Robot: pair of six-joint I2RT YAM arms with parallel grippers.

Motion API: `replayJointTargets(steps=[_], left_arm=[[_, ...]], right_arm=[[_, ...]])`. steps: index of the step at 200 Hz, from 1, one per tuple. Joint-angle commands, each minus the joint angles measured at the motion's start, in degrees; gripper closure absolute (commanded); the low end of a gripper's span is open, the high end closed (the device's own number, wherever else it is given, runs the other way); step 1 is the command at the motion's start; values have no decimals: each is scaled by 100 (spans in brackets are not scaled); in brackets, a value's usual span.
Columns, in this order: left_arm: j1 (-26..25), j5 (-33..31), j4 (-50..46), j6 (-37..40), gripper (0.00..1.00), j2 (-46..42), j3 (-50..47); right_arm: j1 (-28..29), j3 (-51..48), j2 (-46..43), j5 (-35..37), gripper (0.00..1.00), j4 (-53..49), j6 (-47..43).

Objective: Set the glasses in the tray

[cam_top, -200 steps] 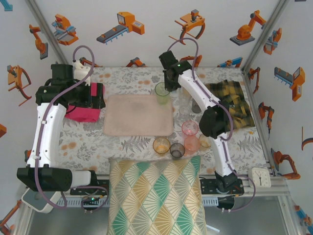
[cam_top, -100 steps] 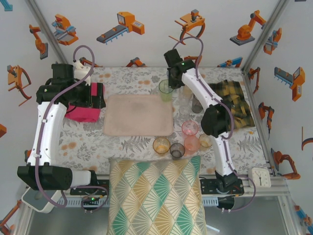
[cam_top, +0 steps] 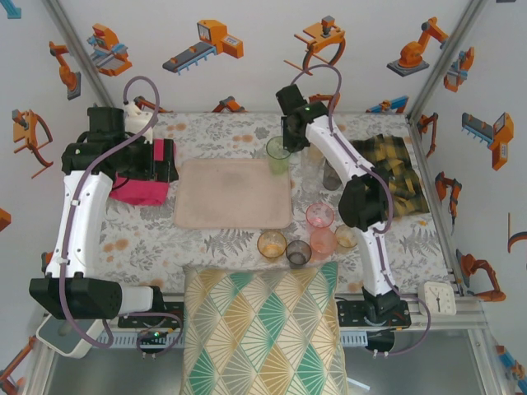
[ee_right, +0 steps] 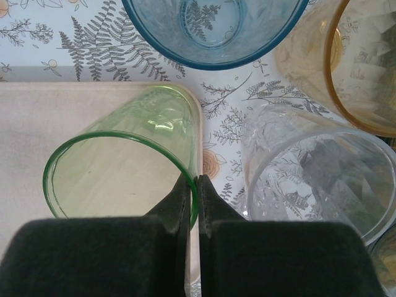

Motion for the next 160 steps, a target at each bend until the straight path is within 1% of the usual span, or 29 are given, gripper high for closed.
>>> replayJointTargets(steps=[1,37,86,120,160], left_arm=[[33,122,61,-84,3,-98,-78],[34,111,64,-81,3,-130,-87],[33,98,64,-79,3,-168,-94],[28,89,64,-67,3,-196,-92],[40,73,64,-69,3,-220,-71]], right_arm=[[-10,-64,-14,-72,85,36,144],[-10,-37,-13,-111,77,45,134],[-10,83,-42,-162,70,23,24],[-6,215,-77,6,64,-100,-9],[-10,523,-172,36,63,-278,-80]])
